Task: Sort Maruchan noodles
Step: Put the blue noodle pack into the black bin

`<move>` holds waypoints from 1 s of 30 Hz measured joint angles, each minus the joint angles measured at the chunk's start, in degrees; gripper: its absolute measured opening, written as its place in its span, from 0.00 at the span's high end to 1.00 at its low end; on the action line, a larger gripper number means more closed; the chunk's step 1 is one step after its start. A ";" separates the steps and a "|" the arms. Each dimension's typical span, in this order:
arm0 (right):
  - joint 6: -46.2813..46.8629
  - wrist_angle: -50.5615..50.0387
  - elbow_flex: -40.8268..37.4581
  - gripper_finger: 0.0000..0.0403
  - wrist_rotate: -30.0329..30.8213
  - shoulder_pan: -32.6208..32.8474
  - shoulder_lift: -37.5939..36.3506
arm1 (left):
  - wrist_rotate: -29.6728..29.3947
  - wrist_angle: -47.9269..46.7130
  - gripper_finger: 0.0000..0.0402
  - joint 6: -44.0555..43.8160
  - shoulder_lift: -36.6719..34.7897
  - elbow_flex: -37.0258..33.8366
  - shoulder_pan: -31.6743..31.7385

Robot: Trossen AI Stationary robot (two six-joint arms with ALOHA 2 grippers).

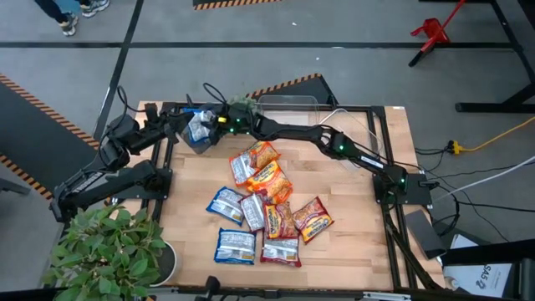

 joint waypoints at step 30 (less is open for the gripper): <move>-18.58 -10.06 0.17 0.43 0.71 0.52 -7.65 | -2.75 -9.43 0.84 4.99 0.09 0.00 -0.04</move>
